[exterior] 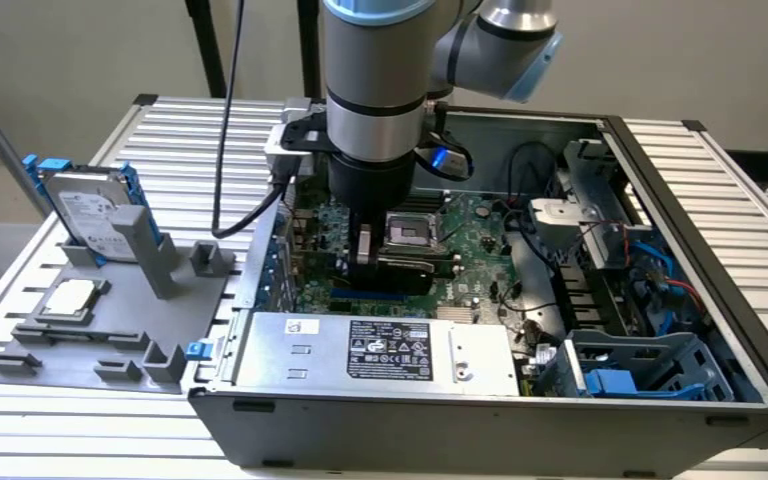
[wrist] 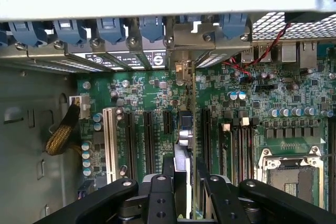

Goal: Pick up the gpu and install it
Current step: 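Insert the gpu into the slot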

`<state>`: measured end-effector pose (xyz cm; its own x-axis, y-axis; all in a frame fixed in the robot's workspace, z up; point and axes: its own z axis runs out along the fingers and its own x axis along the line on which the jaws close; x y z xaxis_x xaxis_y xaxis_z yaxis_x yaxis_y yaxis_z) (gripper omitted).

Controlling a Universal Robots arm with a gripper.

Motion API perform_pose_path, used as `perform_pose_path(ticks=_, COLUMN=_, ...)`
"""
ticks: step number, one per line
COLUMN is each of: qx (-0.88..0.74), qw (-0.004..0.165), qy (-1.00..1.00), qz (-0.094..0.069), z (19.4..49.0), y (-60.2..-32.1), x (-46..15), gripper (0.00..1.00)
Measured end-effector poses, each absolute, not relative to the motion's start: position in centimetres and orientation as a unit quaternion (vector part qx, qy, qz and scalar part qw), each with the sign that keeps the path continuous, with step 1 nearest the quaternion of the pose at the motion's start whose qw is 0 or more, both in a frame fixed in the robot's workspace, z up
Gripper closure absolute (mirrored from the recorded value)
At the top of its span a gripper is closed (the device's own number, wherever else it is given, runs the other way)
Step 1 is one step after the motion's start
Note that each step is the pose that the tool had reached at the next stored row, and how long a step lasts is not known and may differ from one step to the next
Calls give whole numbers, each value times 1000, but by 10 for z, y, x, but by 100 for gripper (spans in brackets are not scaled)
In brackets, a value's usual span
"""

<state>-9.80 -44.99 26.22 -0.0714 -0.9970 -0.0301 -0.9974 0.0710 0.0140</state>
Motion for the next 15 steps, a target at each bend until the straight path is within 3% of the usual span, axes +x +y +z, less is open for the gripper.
perform_pose_path(ticks=15, qx=-682, qw=6, qy=731, qz=15, z=260, y=-448, x=-98, gripper=73)
